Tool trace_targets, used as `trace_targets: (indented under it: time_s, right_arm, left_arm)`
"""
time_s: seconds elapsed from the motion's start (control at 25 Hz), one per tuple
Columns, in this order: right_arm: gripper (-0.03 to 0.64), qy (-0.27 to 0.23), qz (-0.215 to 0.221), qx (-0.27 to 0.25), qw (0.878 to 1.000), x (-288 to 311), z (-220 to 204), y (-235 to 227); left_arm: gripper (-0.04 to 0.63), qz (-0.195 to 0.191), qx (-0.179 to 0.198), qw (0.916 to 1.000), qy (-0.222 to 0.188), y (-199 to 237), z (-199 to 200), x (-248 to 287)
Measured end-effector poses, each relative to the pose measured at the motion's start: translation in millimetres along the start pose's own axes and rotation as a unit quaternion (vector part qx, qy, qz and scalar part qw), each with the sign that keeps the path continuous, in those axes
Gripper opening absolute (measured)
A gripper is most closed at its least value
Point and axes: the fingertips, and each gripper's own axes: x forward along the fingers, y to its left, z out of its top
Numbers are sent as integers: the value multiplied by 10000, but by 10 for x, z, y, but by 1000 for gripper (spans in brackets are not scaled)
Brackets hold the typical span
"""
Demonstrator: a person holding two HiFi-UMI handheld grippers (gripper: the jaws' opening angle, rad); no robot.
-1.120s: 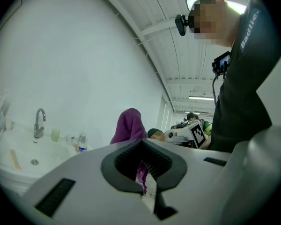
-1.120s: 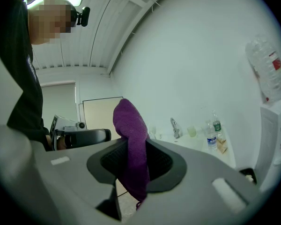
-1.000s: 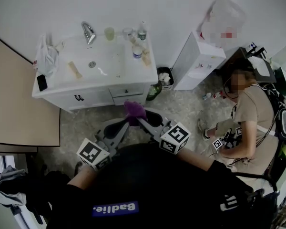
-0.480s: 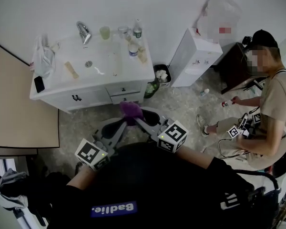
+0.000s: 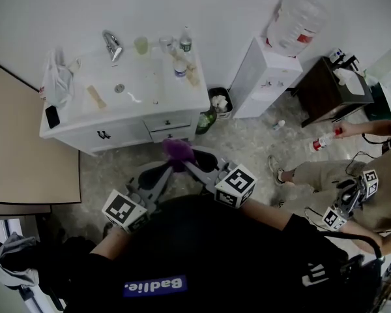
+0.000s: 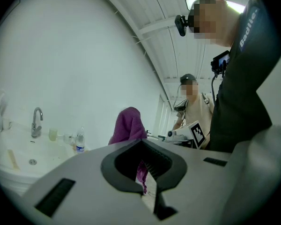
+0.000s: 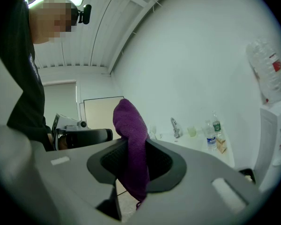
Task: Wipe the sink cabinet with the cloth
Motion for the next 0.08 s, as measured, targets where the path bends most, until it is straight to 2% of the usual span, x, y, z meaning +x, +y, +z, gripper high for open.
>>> trace_targets:
  time_s: [0.08]
  right_arm:
    - [100,1,30,19,10000,-12,-13,18]
  left_arm:
    - [2,-4,0,10000,2,-16,-7,-2]
